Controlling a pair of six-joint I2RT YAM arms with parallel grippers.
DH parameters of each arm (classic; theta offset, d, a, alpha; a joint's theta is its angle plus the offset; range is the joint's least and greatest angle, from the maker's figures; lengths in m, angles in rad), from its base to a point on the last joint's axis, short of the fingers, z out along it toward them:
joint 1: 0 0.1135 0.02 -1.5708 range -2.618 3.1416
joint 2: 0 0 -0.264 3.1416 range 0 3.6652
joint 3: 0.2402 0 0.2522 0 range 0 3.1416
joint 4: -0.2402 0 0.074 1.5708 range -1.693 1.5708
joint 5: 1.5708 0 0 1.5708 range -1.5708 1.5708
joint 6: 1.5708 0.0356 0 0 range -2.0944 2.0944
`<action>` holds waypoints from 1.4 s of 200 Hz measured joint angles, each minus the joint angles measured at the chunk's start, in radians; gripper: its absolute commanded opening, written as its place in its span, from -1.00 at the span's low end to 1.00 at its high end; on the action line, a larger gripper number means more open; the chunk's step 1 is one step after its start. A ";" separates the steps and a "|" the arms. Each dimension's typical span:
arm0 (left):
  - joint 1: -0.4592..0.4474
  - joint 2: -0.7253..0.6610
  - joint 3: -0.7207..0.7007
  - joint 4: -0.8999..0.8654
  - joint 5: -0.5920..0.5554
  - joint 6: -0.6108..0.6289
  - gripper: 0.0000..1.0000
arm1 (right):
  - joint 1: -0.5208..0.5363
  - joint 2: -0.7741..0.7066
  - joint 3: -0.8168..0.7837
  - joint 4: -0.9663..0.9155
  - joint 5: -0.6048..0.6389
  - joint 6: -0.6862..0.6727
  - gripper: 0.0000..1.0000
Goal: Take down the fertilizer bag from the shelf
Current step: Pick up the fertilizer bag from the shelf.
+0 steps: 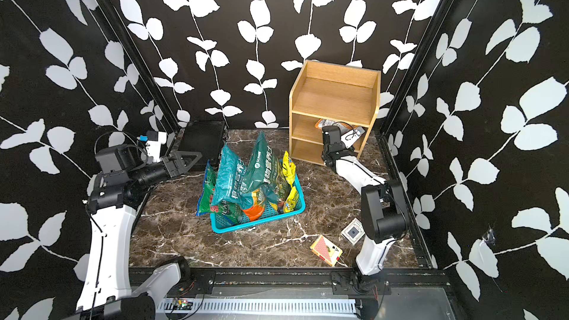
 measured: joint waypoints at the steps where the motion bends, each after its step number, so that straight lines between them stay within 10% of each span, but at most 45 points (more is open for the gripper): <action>1: 0.000 0.000 0.000 0.000 0.000 0.000 0.97 | 0.000 -0.002 -0.002 0.000 0.000 -0.002 -1.00; 182: 0.000 0.004 0.000 0.001 0.008 -0.005 0.97 | 0.261 -0.470 -0.116 -0.084 -0.011 -0.385 -1.00; 280: 0.000 0.005 0.000 0.001 0.008 -0.005 0.97 | 0.336 -0.480 0.116 -0.380 -0.303 -0.460 -1.00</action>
